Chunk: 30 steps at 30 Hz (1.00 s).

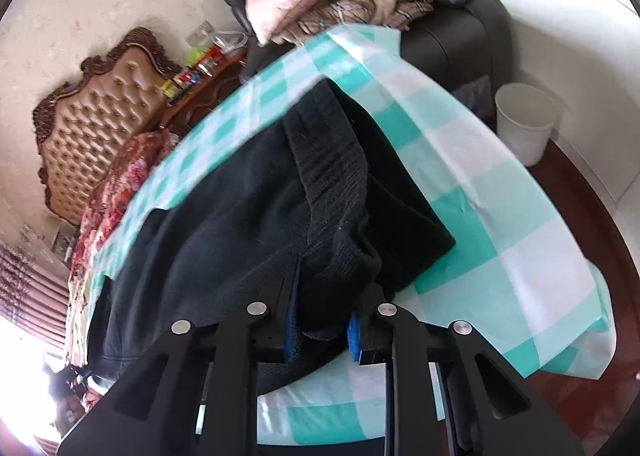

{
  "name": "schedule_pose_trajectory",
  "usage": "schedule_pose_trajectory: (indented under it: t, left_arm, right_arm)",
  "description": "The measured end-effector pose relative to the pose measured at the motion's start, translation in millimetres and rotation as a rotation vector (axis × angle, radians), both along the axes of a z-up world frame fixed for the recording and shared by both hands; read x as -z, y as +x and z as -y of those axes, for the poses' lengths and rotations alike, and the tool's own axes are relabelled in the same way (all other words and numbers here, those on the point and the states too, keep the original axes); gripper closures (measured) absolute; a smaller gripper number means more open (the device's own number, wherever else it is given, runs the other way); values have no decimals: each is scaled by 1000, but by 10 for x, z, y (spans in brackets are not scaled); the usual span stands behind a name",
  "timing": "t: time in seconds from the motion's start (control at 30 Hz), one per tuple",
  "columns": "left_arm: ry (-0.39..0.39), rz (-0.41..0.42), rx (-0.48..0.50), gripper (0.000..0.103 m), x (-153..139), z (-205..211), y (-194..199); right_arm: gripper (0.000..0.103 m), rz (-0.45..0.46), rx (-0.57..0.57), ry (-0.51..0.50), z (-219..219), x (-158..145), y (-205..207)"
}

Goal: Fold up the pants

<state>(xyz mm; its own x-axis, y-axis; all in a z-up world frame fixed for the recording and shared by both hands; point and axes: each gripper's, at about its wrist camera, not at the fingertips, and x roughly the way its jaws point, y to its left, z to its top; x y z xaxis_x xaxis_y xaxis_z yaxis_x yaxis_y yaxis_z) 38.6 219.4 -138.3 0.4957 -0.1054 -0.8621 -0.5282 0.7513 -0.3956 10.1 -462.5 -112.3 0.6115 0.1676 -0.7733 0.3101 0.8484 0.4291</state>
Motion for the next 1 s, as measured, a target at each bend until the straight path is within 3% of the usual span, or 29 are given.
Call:
schedule_pose_trajectory:
  t: [0.1,0.17,0.3,0.37,0.47,0.57,0.63,0.67,0.73,0.83,0.9,1.0]
  left_arm:
    - [172,37,34,50,-142,144,55]
    - [415,38,140,39,-303,444,249]
    - [710,63,353,37,-455,1069,672]
    - [825,65,395,37,-417,1271,912]
    - [900,-21,453,37,-204,1436,1304]
    - [903,-112,544,40,34,1526,1585]
    - [902,-111,560,75,61,1525,1631]
    - [891,-115,524,93,28,1461,1657]
    - [821,-58,444,94,-165,1265,1630]
    - [628,109,281,95,-751,716,1279]
    - [417,229,117,95,-1096,122,830]
    - [146,289,-97,96,-1086,-649,148]
  right_arm:
    - [83,-4,-10,-11,3,-1,-5]
    - [83,-7,-12,-14,-2,8,-1]
    - [83,-12,-17,-43,-41,19,-2]
    - [83,-17,-19,-47,-50,28,7]
    - [81,-29,-34,-58,-62,28,12]
    - [76,-44,-34,-41,-39,57,23]
    - [76,-42,-39,-59,-67,56,31]
    - [76,-39,-43,-75,-90,48,38]
    - [80,-28,-46,-82,-107,29,46]
    - [84,-3,-45,-67,-90,-34,29]
    - [84,26,-40,-15,-38,-105,0]
    - [85,79,-46,69,33,-245,-63]
